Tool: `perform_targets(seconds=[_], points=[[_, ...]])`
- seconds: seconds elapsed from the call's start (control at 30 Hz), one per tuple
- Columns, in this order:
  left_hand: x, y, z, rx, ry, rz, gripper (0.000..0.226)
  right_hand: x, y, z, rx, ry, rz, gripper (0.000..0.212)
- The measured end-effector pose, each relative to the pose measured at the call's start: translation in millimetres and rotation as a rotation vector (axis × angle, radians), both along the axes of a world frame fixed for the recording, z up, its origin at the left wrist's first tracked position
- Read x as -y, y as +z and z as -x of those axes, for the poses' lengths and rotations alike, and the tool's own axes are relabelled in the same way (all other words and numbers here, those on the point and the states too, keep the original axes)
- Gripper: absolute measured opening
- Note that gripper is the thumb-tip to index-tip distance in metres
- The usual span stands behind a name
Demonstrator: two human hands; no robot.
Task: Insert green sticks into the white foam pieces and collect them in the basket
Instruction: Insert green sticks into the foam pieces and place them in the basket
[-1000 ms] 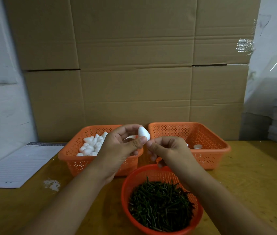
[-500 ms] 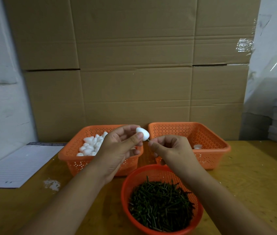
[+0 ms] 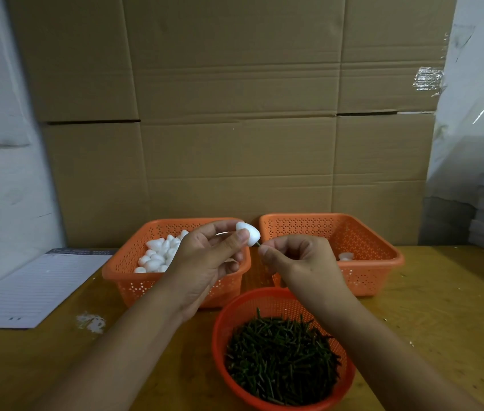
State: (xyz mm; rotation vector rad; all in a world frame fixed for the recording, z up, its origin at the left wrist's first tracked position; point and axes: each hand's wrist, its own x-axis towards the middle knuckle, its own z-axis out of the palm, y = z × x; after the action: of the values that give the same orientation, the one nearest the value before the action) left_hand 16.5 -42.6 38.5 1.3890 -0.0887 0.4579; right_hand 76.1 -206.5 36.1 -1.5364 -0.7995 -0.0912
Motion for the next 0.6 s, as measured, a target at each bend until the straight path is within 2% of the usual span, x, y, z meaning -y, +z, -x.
perform_targets(seconds=[0.4,0.47,0.6], points=[[1.5,0.5,-0.3,0.003,0.007,0.021,0.053,-1.7,-0.4,-1.9,-0.062,0.001,-0.054,0.021],[1.0,0.9,-1.1,-0.005,0.058,0.015,0.045,0.1,-1.5,-5.7,-0.113,-0.006,-0.043,0.020],[-17.5,4.6,-3.5,-0.029,0.241,-0.016,0.015,8.9,-3.9,-19.3,-0.308,-0.041,-0.054,0.021]])
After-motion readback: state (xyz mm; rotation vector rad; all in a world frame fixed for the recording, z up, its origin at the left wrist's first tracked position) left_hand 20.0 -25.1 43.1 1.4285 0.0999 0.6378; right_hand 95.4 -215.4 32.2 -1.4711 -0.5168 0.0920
